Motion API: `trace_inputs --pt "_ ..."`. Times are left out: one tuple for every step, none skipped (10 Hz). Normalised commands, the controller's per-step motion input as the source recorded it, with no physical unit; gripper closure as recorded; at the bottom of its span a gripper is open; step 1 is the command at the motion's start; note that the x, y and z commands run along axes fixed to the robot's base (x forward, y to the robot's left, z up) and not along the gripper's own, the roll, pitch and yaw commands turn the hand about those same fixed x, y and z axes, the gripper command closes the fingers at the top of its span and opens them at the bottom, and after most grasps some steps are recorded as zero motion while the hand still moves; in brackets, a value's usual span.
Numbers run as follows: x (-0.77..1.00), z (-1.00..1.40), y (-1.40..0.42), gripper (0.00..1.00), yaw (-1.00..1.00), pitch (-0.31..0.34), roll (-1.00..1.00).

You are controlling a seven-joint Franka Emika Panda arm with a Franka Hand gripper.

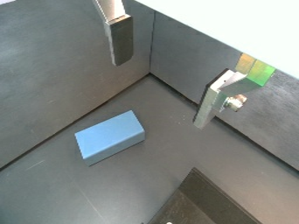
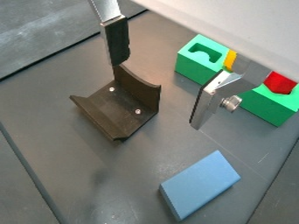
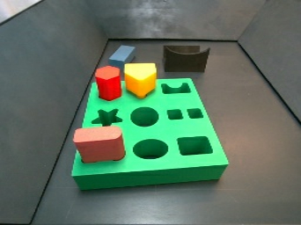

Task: Pick up the rectangle object. Move up. Place the rectangle object on the fixture. Regrasp the rectangle object. Move to above the board. Insert the rectangle object.
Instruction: Pick up the rectangle object.

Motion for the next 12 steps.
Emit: trace_inputs --pt "-0.04 -0.38 0.00 0.00 0.00 -0.044 -0.02" --pt "-0.19 -0.80 0.05 0.00 -0.23 -0.113 -0.01" --pt "-0.27 -0.86 0.15 0.00 -0.29 -0.087 0.00" --pt "-0.29 -0.78 0.18 0.00 -0.30 -0.047 0.00" --pt "-0.31 -0.73 0.19 0.00 -0.26 -0.067 0.00" --pt "-0.21 -0.80 0.24 0.00 -0.26 -0.103 -0.06" --pt "-0.19 -0.83 0.16 0.00 -0.27 -0.127 -0.08" --pt "-0.17 -0.84 0.13 0.00 -0.26 -0.127 -0.10" --pt "-0.11 -0.78 0.05 0.00 -0.27 -0.151 -0.12" --pt "-0.16 -0.68 0.01 0.00 -0.31 -0.171 -0.13" --pt "-0.17 -0.70 0.01 0.00 -0.28 -0.131 -0.07" --pt "-0.16 -0.69 0.00 0.00 -0.24 -0.119 -0.04"
